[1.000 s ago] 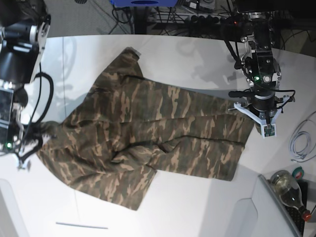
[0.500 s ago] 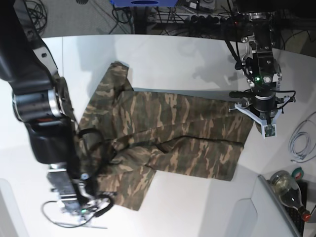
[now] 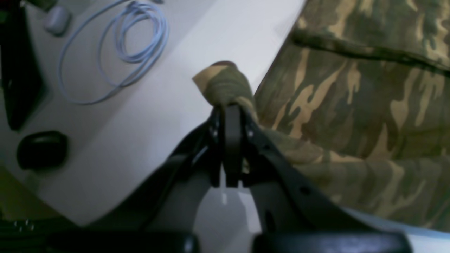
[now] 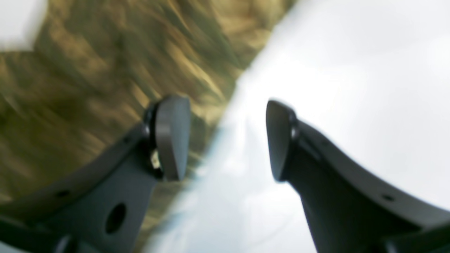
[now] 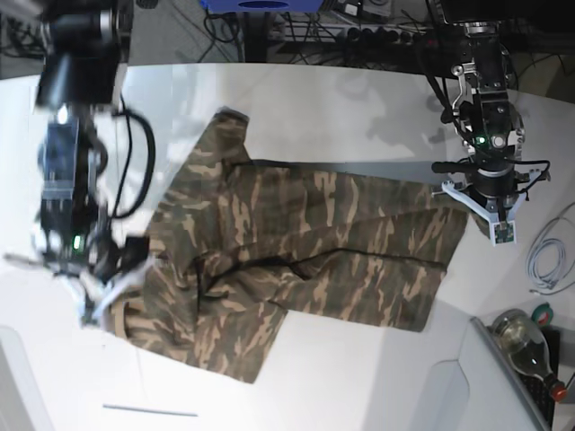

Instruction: Layout the t-shirt on the table in an organized manner, then fold the t-shirt properly

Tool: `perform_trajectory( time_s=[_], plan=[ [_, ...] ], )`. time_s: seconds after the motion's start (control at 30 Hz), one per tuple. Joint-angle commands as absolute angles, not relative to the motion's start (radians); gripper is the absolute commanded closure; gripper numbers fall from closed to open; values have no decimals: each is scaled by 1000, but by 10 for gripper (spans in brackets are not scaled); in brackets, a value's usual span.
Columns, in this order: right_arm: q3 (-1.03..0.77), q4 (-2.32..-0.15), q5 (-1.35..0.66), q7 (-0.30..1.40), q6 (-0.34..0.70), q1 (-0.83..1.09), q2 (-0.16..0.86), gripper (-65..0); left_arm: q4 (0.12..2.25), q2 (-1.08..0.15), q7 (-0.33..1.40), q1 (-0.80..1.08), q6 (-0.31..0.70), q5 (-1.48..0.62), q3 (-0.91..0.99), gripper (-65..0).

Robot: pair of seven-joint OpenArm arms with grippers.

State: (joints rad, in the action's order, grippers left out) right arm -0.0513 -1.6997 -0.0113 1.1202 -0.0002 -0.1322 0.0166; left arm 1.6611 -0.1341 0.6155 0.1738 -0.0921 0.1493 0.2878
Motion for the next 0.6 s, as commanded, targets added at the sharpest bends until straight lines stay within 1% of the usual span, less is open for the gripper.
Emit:
perform_trajectory(
  time_s=[0.0,0.07,0.17,0.3,0.47,0.57],
  plan=[
    [-19,-1761,-44,1087,39,-108,-1,-323,1676,-147,596,165,-102,159,292,0],
    [25,-1779,-44,1049,56,-15,-1,-323,1659,-147,595,165,-102,159,292,0],
    [45,-1681,-44,946,56,48,-18,-323,1616,-148,595,165,-102,159,292,0],
    [-31,-1523,-44,845,64,45,-71,-323,1564,-148,593,162,-102,159,292,0],
    [-47,-1388,-44,796,65,18,-79,-323,1555,-148,593,162,-104,159,292,0],
    [-42,-1348,-44,779,67,5,-81,-321,1555,-148,593,162,-104,159,292,0]
  ],
)
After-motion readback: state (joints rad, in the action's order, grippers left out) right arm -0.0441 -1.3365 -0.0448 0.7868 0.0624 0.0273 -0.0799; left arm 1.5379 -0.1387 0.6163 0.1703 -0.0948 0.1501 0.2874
